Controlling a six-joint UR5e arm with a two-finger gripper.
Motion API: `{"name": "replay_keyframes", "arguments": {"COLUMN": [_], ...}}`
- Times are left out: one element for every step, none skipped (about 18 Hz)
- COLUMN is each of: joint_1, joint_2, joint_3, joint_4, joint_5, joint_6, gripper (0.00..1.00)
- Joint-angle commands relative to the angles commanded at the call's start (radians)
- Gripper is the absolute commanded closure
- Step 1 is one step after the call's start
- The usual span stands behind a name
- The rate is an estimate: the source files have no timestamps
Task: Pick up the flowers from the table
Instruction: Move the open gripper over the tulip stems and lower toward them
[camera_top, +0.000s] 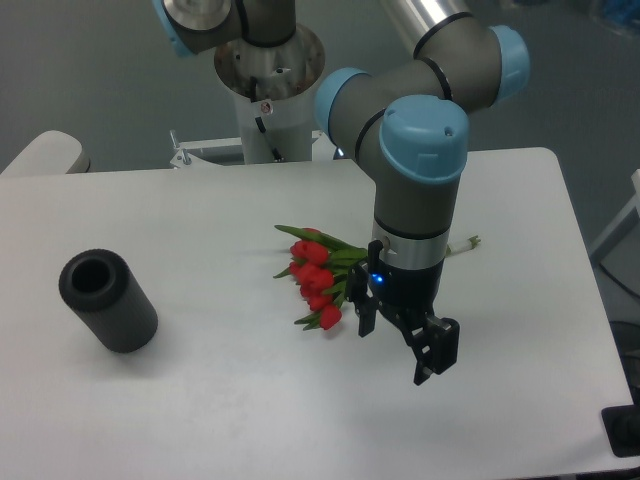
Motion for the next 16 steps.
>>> {"name": "replay_keyframes", "arguments": {"joint_1": [0.002,0.006,0.011,0.015,0.017,0.018,0.024,0.035,0.038,0.04,0.049,0.063,0.071,0.072,0.075,0.078], "joint_2": [0.003,0.006,0.009,0.014,0.018,0.024,0.034,0.041,0.049,0.057,0.061,0.069,0.08,0.086,0.093,0.097], "joint_3": [-0.002,-0.014,-0.023,-0.025,-0.035,-0.049,-0.063,-0.081,-0.103,-0.121,-0.139,-0.156,-0.178,-0.198,-0.222,-0.25], "joint_4": [0.003,0.006,0.005,0.002,0.002,0.005,0.006,0.006,0.009,0.009,0.009,0.008,0.008,0.008,0.009,0.012], "joint_5": [0.0,0.0,0.0,0.002,0.003,0.006,0.008,0.011,0.012,0.017,0.021,0.029,0.04,0.052,0.066,0.084], "joint_6": [0.0,0.0,0.002,0.002,0.002,0.002,0.002,0.006,0.017,0.031,0.049,0.069,0.084,0.101,0.124,0.13], "gripper": [0.01,0.01,0.01,0.01,0.01,0.01,0.01,0.01,0.01,0.01,0.01,0.01,0.01,0.01,0.01,0.01]}}
